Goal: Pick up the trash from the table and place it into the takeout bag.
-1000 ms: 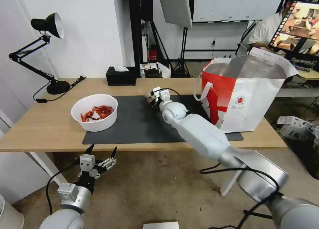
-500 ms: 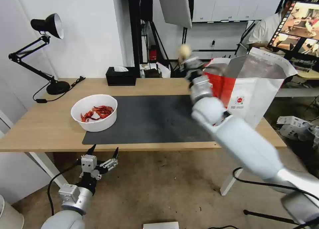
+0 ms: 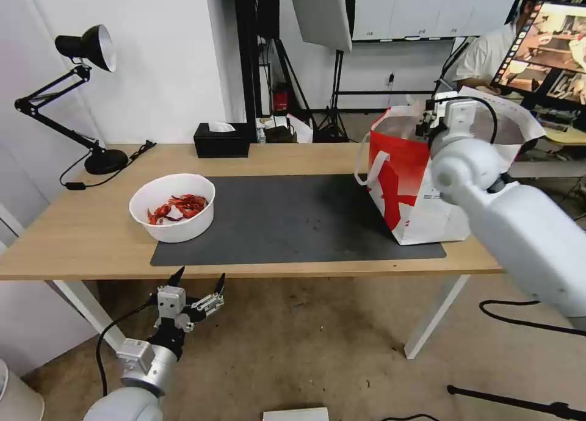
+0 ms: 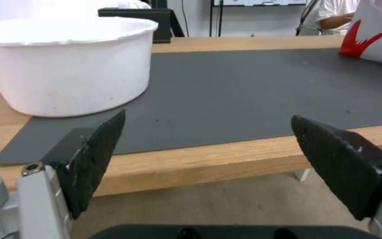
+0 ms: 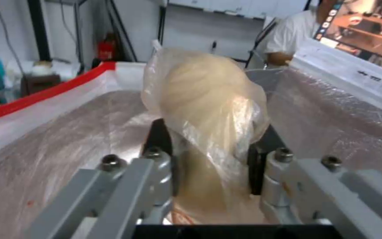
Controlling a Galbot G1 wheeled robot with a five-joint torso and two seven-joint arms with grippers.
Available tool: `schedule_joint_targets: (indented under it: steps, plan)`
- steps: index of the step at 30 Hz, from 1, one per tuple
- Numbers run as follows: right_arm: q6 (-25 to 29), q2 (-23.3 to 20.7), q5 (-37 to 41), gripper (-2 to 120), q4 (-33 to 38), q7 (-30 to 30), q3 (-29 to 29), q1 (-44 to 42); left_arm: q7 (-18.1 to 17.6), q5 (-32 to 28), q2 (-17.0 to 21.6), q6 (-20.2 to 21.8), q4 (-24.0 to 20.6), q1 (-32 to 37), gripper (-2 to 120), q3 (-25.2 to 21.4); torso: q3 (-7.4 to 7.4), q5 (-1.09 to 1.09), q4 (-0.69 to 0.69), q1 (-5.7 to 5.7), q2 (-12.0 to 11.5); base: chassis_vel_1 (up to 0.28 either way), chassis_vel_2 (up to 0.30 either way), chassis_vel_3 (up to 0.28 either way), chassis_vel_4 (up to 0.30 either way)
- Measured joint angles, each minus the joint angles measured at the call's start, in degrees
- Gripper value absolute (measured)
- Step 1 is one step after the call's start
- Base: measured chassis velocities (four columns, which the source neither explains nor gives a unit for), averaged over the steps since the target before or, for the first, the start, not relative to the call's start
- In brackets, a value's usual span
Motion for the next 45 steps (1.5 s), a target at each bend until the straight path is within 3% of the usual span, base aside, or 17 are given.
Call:
schedule_joint_targets:
  steps: [5,15,20,23,24,28,30,32,33,36,40,42,45]
  plan:
    - [-1.22,-0.06,0.46,48,0.44,-0.40,-1.09,0.77,-0.72,0.02,-0.16,0.00,-0.11,0.03,100,0.09,0.00,0.00,0.00,0.00,0.00,0.000,0.000,0.000,0.000]
    - [-0.26,1.33,0.22,88,0.54,1.31,-2.00,1.19,-1.12,0.02,-0.13,0.01,-0.44,0.52,100,-0.03,0.00,0.00,0.01,0.00,0.00,0.000,0.000,0.000,0.000]
    - [1.49,0.93,0.20,99,1.70,1.14,-1.47,0.18,-1.12,0.04,-0.16,0.01,-0.64,0.56,100,-0.03,0.00,0.00,0.01,0.00,0.00,0.000,0.000,0.000,0.000]
    - [9.24,-0.46,0.80,100,5.10,-2.83,1.10,-3.17,-1.13,0.02,0.00,0.01,-0.99,0.50,100,-0.16,0.00,0.00,0.01,0.00,0.00,0.000,0.000,0.000,0.000]
    - [9.24,-0.46,0.80,100,5.10,-2.83,1.10,-3.17,-1.13,0.02,0.00,0.01,-0.99,0.50,100,-0.16,0.00,0.00,0.01,0.00,0.00,0.000,0.000,0.000,0.000]
    - [21.13,-3.64,1.20,100,14.78,-9.88,5.96,-13.41,-1.14,-0.14,-0.05,0.02,-1.63,0.47,100,-0.63,0.00,-0.01,0.00,0.00,0.01,0.000,0.000,0.000,0.000]
    - [22.20,-3.90,1.14,100,15.80,-10.64,6.47,-14.64,-1.14,-0.15,-0.08,0.00,-1.65,0.48,100,-0.67,0.00,-0.01,0.00,0.00,0.00,0.000,0.000,0.000,0.000]
    - [29.50,-4.94,-1.03,100,21.66,-15.29,7.81,-23.06,-1.12,-0.10,-0.96,-0.84,-2.40,1.48,100,-1.60,-0.01,0.00,-0.04,0.00,0.00,0.000,0.000,0.000,0.000]
    - [29.50,-4.94,-1.03,100,21.66,-15.29,7.81,-23.06,-1.12,-0.10,-0.96,-0.84,-2.40,1.48,100,-1.60,-0.01,0.00,-0.04,0.00,0.00,0.000,0.000,0.000,0.000]
    - [36.22,-3.75,-6.10,100,23.28,-19.88,7.08,-29.83,-1.11,0.47,-2.98,-1.89,-3.83,4.33,100,-3.55,0.00,0.02,0.06,0.00,0.00,0.000,0.000,0.000,0.000]
    - [41.75,-2.85,-11.20,100,24.27,-22.66,7.43,-36.89,-1.08,0.86,-3.56,-2.09,-4.07,4.83,100,-4.05,-0.01,-0.01,0.02,0.00,0.01,0.000,0.000,0.000,0.000]
    - [46.95,-1.41,-18.83,100,23.69,-24.96,9.03,-44.75,-1.01,1.17,-3.73,-2.30,-3.98,5.27,100,-4.24,-0.01,-0.01,-0.01,0.00,0.01,0.000,0.000,0.000,0.000]
    - [49.21,0.21,-23.33,100,22.82,-25.42,10.08,-50.46,-1.01,1.41,-3.80,-2.40,-3.74,5.60,100,-4.36,0.00,0.01,0.01,0.00,0.00,0.000,0.000,0.000,0.000]
